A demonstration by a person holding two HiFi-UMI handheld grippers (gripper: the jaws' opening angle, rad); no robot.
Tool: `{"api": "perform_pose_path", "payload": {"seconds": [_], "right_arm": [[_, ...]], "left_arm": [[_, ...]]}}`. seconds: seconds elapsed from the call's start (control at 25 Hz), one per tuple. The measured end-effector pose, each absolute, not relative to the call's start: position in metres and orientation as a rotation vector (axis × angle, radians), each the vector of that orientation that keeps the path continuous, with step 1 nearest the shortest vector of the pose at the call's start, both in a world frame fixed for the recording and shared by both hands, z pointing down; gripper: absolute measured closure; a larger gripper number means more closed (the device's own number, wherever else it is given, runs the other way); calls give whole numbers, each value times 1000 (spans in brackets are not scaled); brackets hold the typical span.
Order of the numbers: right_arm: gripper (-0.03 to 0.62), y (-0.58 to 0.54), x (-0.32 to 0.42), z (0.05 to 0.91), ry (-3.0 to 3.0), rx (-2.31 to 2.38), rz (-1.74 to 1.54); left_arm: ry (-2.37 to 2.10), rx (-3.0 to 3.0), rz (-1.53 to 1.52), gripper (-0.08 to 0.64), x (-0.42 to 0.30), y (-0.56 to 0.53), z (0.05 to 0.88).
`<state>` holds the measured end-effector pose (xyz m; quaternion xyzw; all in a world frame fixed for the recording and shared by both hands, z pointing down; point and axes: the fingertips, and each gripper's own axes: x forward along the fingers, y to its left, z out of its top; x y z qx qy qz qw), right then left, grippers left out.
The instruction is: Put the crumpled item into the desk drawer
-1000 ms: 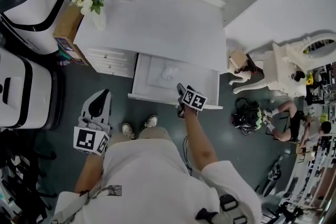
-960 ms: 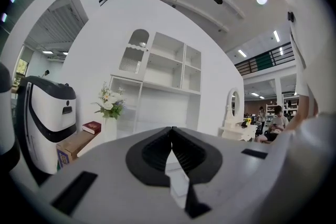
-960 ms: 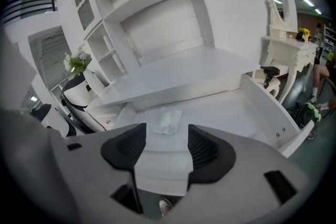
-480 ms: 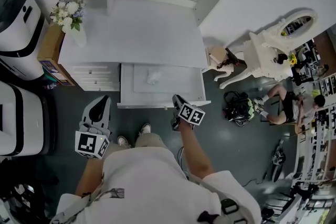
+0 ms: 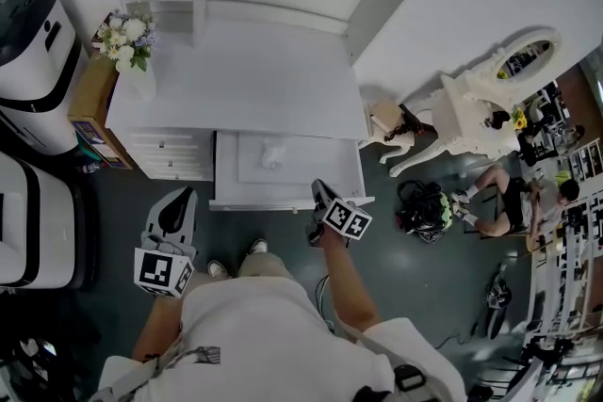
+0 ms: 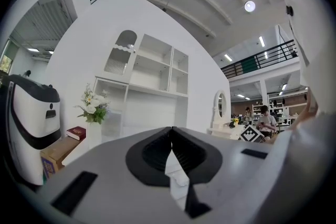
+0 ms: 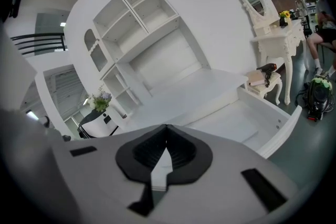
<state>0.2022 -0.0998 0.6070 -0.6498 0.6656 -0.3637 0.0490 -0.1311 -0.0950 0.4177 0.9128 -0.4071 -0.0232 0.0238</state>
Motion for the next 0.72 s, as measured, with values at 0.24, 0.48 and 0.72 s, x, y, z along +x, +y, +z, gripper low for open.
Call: {"api": "perform_pose_path", "payload": {"seconds": [0.24,0.48,0.72], "right_arm": [[583,-123,200,535,2135,-1956,-866],[583,-129,193,446,2269,-1918,-541],[583,-123,185,364,2346,-1880,-200]], "left_arm": [[-1307,2840,-111,545,-138,-103,403],[-1351,2854,-149,545,-143,-111,386],[-1386,2854,-164,545,-140,-121,366]]}}
